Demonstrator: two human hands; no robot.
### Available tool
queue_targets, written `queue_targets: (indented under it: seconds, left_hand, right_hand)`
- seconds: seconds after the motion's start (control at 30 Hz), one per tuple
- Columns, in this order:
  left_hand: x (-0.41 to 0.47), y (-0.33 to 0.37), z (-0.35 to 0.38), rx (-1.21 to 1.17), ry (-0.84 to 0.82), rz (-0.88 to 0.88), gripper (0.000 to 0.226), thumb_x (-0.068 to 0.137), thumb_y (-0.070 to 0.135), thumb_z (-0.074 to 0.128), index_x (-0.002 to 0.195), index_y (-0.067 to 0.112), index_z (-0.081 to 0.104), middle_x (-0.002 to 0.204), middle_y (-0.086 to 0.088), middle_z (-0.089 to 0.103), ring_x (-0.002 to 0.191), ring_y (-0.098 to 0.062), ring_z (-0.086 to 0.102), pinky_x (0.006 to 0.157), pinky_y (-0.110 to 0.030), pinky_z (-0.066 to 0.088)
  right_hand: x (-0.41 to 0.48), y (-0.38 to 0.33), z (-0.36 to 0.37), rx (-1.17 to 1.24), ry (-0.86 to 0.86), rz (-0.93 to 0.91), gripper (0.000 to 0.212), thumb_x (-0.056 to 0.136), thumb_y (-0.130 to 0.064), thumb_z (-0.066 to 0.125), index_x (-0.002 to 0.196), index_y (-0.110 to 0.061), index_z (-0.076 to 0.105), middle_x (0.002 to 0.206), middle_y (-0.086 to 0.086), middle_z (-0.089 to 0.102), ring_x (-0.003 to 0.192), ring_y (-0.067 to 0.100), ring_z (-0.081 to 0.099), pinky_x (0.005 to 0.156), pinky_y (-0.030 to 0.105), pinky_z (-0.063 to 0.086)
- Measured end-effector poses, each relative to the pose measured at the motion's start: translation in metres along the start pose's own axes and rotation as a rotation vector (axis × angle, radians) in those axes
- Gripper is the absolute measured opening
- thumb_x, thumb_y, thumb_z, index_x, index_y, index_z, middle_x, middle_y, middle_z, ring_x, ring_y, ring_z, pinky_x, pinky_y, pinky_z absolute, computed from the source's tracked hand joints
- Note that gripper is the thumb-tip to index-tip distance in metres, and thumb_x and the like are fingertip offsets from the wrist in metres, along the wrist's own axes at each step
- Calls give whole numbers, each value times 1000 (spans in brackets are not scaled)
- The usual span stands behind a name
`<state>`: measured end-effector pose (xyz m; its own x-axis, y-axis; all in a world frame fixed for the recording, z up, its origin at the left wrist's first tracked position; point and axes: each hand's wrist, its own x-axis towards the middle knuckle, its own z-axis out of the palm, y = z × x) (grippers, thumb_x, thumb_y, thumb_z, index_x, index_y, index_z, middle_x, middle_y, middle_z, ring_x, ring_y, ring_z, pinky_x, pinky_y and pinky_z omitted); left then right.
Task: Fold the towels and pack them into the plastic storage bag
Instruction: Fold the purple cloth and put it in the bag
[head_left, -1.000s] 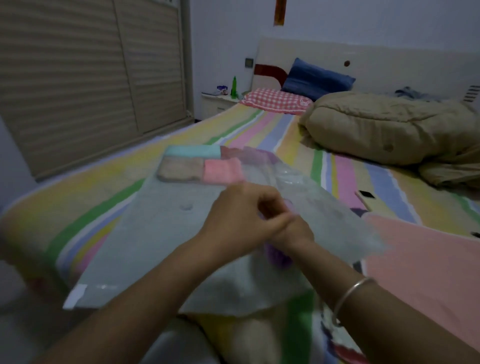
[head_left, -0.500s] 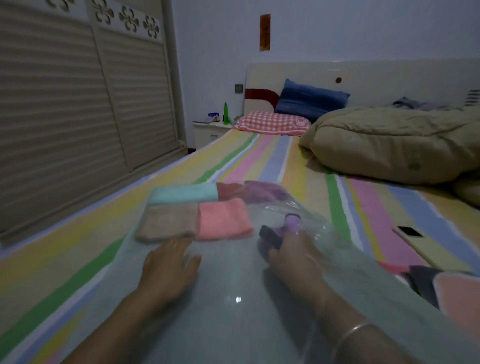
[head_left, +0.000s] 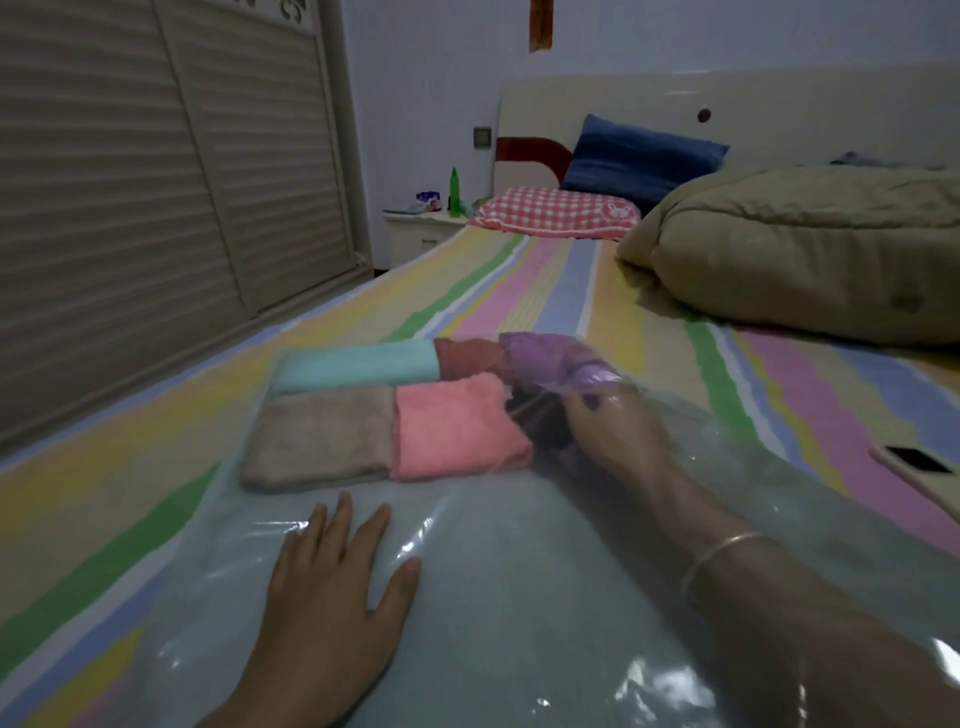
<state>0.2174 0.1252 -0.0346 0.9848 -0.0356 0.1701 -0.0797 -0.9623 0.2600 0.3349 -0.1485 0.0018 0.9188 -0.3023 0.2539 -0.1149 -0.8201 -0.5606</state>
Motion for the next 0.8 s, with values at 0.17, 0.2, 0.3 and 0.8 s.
queue_targets:
  seconds: [0.17, 0.2, 0.3, 0.8]
  left_hand:
    - [0, -2, 8, -68, 50, 12, 97, 64, 75, 2, 146, 35, 32, 160, -1, 17, 148, -19, 10, 120, -35, 5]
    - [-1, -3, 10, -80, 59, 10, 95, 66, 75, 5, 145, 34, 36, 158, -2, 21, 148, -21, 14, 120, -36, 7]
    - [-3, -7, 14, -70, 70, 14, 88, 71, 73, 13, 142, 31, 43, 155, -5, 30, 145, -24, 23, 119, -39, 13]
    - [-7, -10, 32, -12, 221, 89, 66, 82, 57, 36, 130, 18, 59, 139, -16, 52, 130, -37, 47, 108, -41, 20]
  right_hand:
    - [-38, 7, -2, -172, 92, -115, 35, 89, -43, 40, 104, -19, 61, 114, 10, 59, 106, 29, 54, 85, 37, 43]
    - [-47, 5, 3, -201, 73, -223, 40, 88, -45, 42, 112, -19, 61, 120, 9, 57, 112, 29, 50, 92, 37, 40]
    - [-53, 4, 19, -315, -38, -429, 44, 83, -49, 44, 111, -18, 57, 112, 6, 59, 105, 29, 48, 93, 37, 35]
    - [13, 9, 45, -355, -78, -326, 49, 83, -14, 55, 129, -31, 55, 121, 4, 55, 118, 30, 46, 97, 40, 32]
